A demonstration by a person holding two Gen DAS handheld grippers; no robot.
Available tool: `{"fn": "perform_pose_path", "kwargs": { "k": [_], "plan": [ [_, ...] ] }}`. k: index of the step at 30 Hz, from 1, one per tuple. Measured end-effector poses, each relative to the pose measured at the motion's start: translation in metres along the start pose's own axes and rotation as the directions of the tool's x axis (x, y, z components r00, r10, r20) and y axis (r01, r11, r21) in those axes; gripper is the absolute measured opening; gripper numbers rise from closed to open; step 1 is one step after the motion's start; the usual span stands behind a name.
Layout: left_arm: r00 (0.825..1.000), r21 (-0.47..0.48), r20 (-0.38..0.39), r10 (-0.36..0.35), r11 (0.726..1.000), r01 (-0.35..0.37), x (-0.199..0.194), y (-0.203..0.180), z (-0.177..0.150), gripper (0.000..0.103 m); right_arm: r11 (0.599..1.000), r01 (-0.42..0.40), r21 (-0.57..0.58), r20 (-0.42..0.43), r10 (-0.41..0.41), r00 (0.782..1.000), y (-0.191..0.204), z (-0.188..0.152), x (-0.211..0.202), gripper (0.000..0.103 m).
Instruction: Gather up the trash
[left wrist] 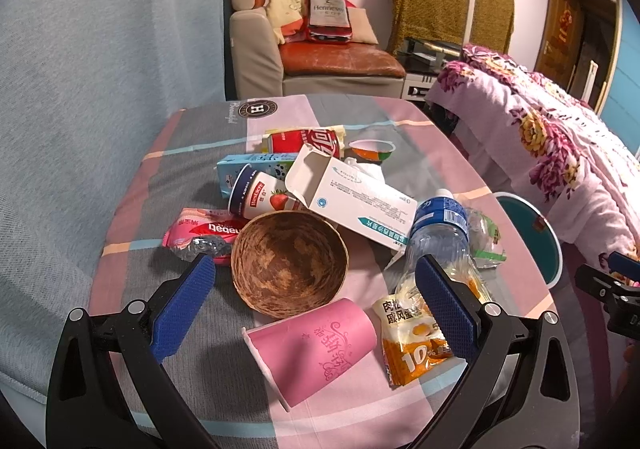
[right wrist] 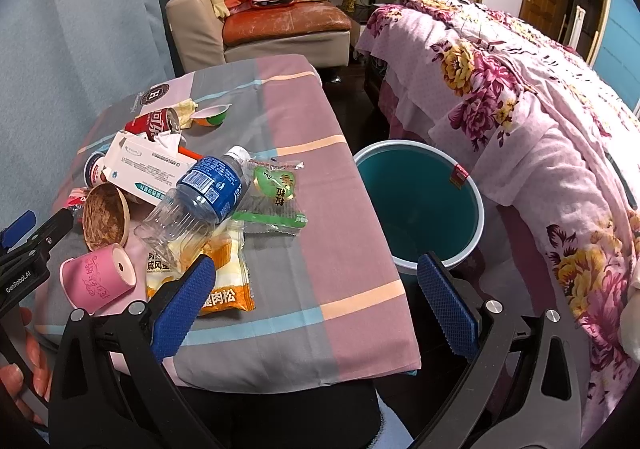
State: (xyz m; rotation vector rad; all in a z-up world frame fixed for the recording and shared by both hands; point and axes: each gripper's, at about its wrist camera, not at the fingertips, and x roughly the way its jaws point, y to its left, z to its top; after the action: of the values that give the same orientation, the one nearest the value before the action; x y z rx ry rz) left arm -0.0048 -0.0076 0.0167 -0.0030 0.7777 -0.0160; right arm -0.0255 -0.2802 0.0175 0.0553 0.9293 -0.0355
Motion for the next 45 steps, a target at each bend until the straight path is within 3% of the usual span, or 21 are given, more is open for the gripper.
{"fn": "perform_pose_path", "kwargs": {
  "k": [17,25,29,34,41,43,45],
  "plan": [
    [1.0,0.01,0.002,-0.015,1.0,0.015,-0.008,-0.006,0.004,0.1,1.0,0.008,-0.02,-0.023,-0.008,1.0,0.011,0.002,0.003,0.097],
    [0.998,0.113,-0.039,-0.055,0.992,0.059,-0.004,0.009,0.003,0.1,0.999,-0.009,-0.042,-0.043,0.007,0.999,0.019,0.006,0.006,0.097],
    [0.989,0.218,-0.11,-0.097,0.969,0.119,0.008,0.015,-0.003,0.1,0.998,-0.033,-0.045,-0.065,0.03,0.997,0.021,0.01,0.009,0.097],
    [0.966,0.374,-0.234,-0.115,0.906,0.198,0.03,0.003,-0.024,0.1,0.996,-0.085,-0.021,-0.088,0.083,0.993,0.021,0.012,0.014,0.097],
    [0.942,0.461,-0.323,-0.09,0.854,0.24,0.061,-0.008,-0.049,0.1,0.993,-0.121,0.003,-0.13,0.121,0.984,0.019,0.011,0.027,0.097],
    [0.941,0.466,-0.328,-0.085,0.852,0.24,0.065,-0.01,-0.056,0.096,0.991,-0.132,0.014,-0.142,0.133,0.981,0.019,0.012,0.031,0.097],
    [0.934,0.44,-0.342,-0.101,0.861,0.254,0.07,-0.009,-0.057,0.082,0.99,-0.141,0.019,-0.153,0.142,0.978,0.019,0.014,0.035,0.097]
  ]
}}
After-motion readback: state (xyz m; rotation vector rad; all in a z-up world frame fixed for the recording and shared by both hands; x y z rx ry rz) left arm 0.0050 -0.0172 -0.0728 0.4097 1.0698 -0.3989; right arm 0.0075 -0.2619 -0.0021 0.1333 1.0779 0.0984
